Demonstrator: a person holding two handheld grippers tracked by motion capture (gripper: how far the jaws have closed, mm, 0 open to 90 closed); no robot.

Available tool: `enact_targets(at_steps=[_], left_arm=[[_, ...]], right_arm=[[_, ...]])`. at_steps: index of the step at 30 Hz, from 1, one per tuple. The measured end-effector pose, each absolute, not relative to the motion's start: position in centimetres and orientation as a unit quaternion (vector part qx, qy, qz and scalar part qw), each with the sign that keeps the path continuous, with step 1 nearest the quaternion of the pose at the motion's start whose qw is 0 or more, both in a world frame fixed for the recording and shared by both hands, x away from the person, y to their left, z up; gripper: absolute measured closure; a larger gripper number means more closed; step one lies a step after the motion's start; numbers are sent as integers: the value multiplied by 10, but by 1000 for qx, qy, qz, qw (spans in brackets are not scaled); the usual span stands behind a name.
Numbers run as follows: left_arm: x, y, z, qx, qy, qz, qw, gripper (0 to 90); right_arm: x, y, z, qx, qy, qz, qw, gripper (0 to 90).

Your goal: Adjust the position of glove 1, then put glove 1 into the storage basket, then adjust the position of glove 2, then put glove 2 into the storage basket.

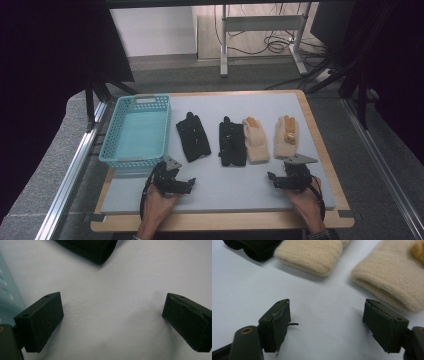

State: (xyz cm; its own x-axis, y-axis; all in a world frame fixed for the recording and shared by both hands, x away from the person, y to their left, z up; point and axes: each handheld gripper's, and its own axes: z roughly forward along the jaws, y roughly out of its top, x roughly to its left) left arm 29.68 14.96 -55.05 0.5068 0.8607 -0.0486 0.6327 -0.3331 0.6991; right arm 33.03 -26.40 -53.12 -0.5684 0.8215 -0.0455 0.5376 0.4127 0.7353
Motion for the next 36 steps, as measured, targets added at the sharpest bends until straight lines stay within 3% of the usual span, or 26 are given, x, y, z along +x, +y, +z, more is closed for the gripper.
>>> enact_targets(at_steps=[2,19,36], left_arm=[[297,150,-551,799,467,168,340,36],[297,150,-551,798,468,168,341,37],[296,150,-551,798,467,169,340,39]], right_arm=[[330,-263,-532,410,821,344,200,157],[330,-262,-531,410,822,340,199,157],[329,-262,-525,417,817,351,189,232]])
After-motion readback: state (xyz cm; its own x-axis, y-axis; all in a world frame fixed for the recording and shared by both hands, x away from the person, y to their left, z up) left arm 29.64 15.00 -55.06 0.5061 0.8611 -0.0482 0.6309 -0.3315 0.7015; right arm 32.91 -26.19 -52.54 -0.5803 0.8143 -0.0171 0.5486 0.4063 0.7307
